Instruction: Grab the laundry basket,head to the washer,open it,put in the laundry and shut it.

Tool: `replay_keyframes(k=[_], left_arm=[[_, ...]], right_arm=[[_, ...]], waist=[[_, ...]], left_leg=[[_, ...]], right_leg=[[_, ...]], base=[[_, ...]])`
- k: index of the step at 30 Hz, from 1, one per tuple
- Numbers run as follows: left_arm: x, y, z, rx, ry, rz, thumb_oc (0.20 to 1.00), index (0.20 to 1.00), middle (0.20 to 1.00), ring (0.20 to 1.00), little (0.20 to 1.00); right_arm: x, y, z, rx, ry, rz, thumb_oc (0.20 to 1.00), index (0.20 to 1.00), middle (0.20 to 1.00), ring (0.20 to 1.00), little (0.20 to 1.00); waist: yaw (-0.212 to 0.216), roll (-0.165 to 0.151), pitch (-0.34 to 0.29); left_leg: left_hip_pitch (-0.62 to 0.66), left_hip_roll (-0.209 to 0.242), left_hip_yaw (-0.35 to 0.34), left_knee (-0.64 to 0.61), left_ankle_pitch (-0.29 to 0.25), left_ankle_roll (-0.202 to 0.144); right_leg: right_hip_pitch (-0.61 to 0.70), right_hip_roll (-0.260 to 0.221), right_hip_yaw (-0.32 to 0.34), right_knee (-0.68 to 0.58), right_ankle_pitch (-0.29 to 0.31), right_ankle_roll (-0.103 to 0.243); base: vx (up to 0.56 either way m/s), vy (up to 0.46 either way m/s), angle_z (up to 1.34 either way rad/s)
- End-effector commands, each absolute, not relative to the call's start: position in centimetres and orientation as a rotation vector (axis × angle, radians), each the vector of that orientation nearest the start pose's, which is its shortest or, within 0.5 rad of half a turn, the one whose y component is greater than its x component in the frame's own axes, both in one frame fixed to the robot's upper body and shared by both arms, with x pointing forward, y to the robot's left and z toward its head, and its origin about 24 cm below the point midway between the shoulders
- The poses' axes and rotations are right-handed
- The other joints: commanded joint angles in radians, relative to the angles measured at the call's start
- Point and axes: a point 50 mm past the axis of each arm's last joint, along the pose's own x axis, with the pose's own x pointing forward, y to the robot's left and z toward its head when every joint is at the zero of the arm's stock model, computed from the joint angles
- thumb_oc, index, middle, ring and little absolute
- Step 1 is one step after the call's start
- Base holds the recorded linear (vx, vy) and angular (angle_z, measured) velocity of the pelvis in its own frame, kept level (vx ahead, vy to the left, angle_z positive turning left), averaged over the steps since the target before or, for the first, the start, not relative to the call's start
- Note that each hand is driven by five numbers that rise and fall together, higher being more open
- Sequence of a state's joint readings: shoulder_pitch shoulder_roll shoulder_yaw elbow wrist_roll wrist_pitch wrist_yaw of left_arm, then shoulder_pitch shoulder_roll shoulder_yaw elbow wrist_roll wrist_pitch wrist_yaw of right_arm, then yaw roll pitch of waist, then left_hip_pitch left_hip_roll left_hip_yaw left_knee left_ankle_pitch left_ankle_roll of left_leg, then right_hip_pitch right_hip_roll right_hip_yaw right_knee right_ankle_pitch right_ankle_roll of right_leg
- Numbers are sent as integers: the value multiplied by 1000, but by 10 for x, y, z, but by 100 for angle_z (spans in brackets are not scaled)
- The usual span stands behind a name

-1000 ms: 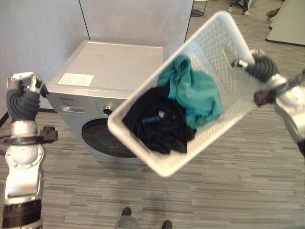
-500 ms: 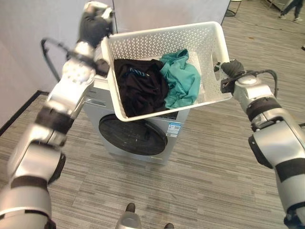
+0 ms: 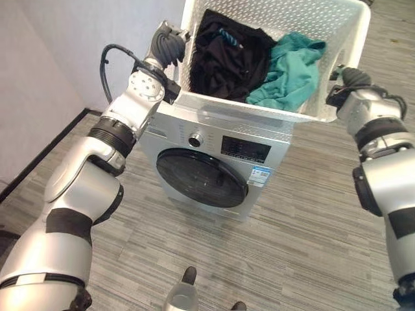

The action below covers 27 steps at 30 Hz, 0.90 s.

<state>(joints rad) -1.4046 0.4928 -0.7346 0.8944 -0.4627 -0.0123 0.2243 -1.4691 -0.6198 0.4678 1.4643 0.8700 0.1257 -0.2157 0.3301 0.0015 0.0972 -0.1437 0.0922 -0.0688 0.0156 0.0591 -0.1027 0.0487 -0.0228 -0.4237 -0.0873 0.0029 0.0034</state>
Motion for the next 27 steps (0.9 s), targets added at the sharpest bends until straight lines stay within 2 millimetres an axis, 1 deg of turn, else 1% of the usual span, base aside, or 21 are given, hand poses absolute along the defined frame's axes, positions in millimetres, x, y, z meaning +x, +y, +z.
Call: replay_keyframes(k=[1, 3, 9, 10, 11, 12, 13, 14, 15, 16, 17, 25, 27], left_arm=[[411, 89, 344, 641, -518, -48, 200, 200, 200, 200, 200], [411, 83, 345, 663, -517, -53, 200, 200, 200, 200, 200], [415, 74, 340, 688, -465, -59, 200, 200, 200, 200, 200], [415, 73, 340, 689, -461, -58, 200, 200, 200, 200, 200], [416, 71, 339, 696, -453, -64, 200, 200, 200, 200, 200], [416, 70, 338, 700, -450, -64, 200, 200, 200, 200, 200], [417, 70, 335, 704, -426, -66, 200, 200, 200, 200, 200], [417, 70, 335, 704, -427, -66, 200, 200, 200, 200, 200], [419, 72, 332, 704, -402, -61, 523, 523, 523, 523, 523], [419, 72, 332, 704, -402, -61, 595, 595, 595, 595, 595], [420, 75, 331, 708, -381, -56, 1000, 1000, 1000, 1000, 1000], [421, 82, 336, 739, -382, -26, 1000, 1000, 1000, 1000, 1000], [420, 87, 341, 740, -407, -9, 1000, 1000, 1000, 1000, 1000]], right_arm=[[402, -271, 346, 305, -252, -401, 200, 200, 200, 200, 200], [404, -268, 342, 300, -237, -394, 200, 200, 200, 200, 200], [407, -265, 329, 297, -179, -392, 200, 200, 200, 200, 200], [407, -266, 329, 293, -171, -391, 322, 322, 322, 322, 322], [407, -267, 328, 285, -157, -393, 903, 903, 903, 903, 903], [406, -270, 325, 278, -136, -403, 1000, 1000, 1000, 1000, 1000], [404, -273, 327, 272, -129, -413, 1000, 1000, 1000, 1000, 1000], [404, -273, 327, 273, -129, -413, 1000, 1000, 1000, 1000, 1000], [403, -275, 330, 277, -128, -422, 1000, 1000, 1000, 1000, 1000], [402, -275, 331, 277, -128, -422, 1000, 1000, 1000, 1000, 1000], [401, -279, 332, 274, -126, -433, 1000, 1000, 1000, 1000, 1000], [395, -289, 339, 287, -144, -455, 1000, 1000, 1000, 1000, 1000], [392, -294, 342, 285, -158, -467, 1000, 1000, 1000, 1000, 1000]], waist=[[55, -79, -47], [60, -88, -42], [62, -108, -29], [61, -112, -27], [60, -116, -26], [59, -119, -26], [57, -126, -31], [58, -126, -30], [55, -131, -35], [56, -131, -34], [53, -136, -39], [45, -145, -51], [36, -146, -61]], left_leg=[[-7, -28, 20, -10, 0, 8], [-14, -35, 17, -4, -6, 14], [-35, -53, 13, 13, -24, 24], [-38, -57, 13, 15, -26, 25], [-39, -60, 11, 17, -30, 27], [-40, -63, 10, 19, -33, 29], [-37, -67, 9, 19, -40, 33], [-37, -68, 9, 20, -40, 33], [-32, -70, 11, 21, -46, 37], [-32, -70, 11, 21, -46, 37], [-26, -73, 11, 22, -53, 41], [-4, -86, 11, 22, -67, 48], [9, -89, 13, 19, -75, 52]], right_leg=[[112, -39, -29, 0, -156, 113], [111, -43, -33, 0, -153, 115], [105, -55, -49, 0, -138, 123], [104, -58, -51, 0, -136, 125], [105, -60, -54, 0, -135, 127], [105, -62, -56, 0, -131, 129], [108, -68, -56, 0, -125, 134], [108, -68, -56, 0, -125, 134], [110, -72, -53, 0, -118, 136], [110, -73, -53, 0, -118, 137], [114, -78, -51, 1, -112, 139], [128, -90, -53, 3, -100, 146], [132, -95, -51, 7, -99, 148]], base=[[94, 79, 3], [80, 70, 1], [59, 76, 8], [59, 83, 24], [58, 80, 23], [80, 111, 10], [57, 84, 6], [69, 95, 3], [34, 41, 1], [71, 95, -2], [39, 56, -3], [37, 53, 0], [42, 44, 2]])
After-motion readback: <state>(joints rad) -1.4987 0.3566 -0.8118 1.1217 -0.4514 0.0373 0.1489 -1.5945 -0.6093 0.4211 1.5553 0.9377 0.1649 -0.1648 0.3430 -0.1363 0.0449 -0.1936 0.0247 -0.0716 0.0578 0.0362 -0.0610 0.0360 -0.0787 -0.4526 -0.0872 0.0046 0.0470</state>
